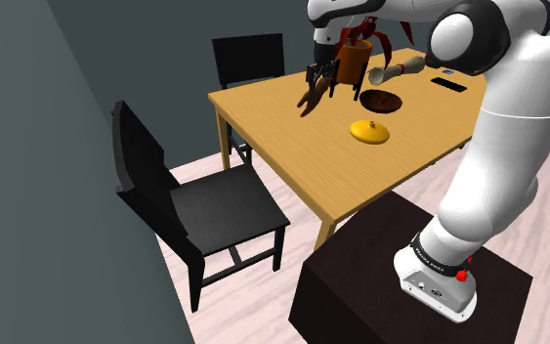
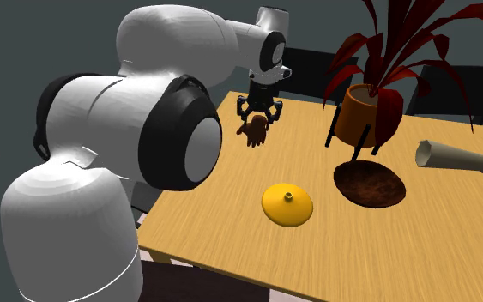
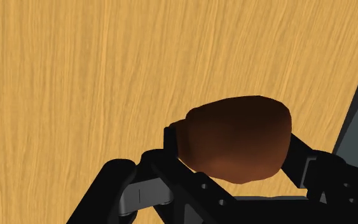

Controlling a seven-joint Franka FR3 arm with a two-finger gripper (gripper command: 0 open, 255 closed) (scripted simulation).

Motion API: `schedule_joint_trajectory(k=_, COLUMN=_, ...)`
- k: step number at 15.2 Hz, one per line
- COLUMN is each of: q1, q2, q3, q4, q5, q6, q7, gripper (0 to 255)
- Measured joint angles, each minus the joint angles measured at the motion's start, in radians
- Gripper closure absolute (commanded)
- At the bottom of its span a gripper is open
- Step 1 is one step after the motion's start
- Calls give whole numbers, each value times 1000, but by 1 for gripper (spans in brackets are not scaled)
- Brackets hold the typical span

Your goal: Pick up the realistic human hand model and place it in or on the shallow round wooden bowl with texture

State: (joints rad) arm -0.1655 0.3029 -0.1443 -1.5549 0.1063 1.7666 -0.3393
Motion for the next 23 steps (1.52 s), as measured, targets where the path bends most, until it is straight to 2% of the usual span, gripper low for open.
schedule_joint_trajectory(k=6, q1=-81, q2=-5, q3=-45, q4=-7, q5=1, q6=-7, q7=-124, gripper=255)
schedule_joint_trajectory(k=15, q1=-215, q2=57, q3=-109, q4=102, q5=15, q6=-68, q7=-313, gripper=255)
schedule_joint_trajectory(k=23, q1=-362, q2=201, q3=-149, q4=324, q5=49, q6=-157, q7=-477, gripper=255)
